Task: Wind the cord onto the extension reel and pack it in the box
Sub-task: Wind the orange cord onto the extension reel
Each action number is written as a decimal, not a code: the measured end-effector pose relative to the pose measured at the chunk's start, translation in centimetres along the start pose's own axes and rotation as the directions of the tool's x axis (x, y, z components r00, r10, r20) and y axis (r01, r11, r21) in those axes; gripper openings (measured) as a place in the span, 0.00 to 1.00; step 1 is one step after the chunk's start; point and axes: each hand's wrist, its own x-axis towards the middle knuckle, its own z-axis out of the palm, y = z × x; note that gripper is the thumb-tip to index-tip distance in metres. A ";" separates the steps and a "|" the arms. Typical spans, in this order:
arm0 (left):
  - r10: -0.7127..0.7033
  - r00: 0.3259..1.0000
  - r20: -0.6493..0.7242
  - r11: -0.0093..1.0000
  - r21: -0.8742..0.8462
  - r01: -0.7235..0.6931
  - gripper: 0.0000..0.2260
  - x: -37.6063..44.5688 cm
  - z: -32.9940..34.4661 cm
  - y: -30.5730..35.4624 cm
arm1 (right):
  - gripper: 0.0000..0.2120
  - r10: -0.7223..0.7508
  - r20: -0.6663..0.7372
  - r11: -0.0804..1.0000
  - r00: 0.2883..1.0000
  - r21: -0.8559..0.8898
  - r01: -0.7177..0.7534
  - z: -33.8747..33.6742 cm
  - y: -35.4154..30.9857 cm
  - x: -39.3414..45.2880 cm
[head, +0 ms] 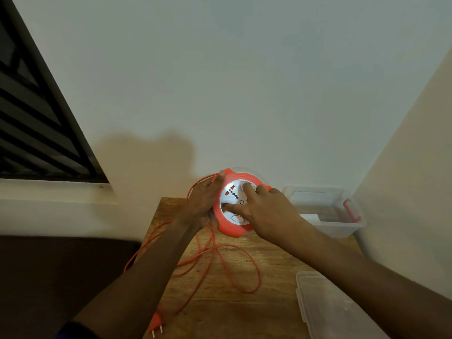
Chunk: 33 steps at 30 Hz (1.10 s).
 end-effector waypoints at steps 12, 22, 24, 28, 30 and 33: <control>0.107 0.993 -0.041 0.994 0.034 -0.106 0.21 -0.2 -0.1 -0.1 | 0.29 0.403 -0.066 0.897 0.913 0.227 -0.380 0.9 -2.0 1.7; 0.050 0.998 -0.035 0.998 -0.044 -0.052 0.23 -0.7 -0.4 0.1 | 0.25 0.422 -0.086 0.844 0.902 0.400 -0.357 2.3 -1.5 1.1; 0.042 0.999 -0.025 0.997 -0.062 -0.043 0.22 -0.8 -0.9 0.1 | 0.24 0.283 -0.090 0.902 0.955 0.364 -0.233 2.3 -1.1 0.4; 0.041 0.999 -0.018 0.997 -0.072 -0.042 0.20 -1.2 -1.3 -0.8 | 0.32 0.117 -0.053 0.972 0.992 0.212 -0.103 2.4 -1.0 -0.2; 0.046 0.999 -0.014 0.997 -0.065 -0.047 0.21 -1.5 -1.5 -1.1 | 0.32 0.074 -0.050 0.983 0.996 0.169 -0.065 2.4 -1.2 -0.3; 0.043 0.999 -0.017 0.999 -0.026 -0.044 0.25 -1.8 -1.2 -0.8 | 0.29 0.024 -0.025 0.993 0.999 0.115 -0.021 2.2 -1.8 -0.1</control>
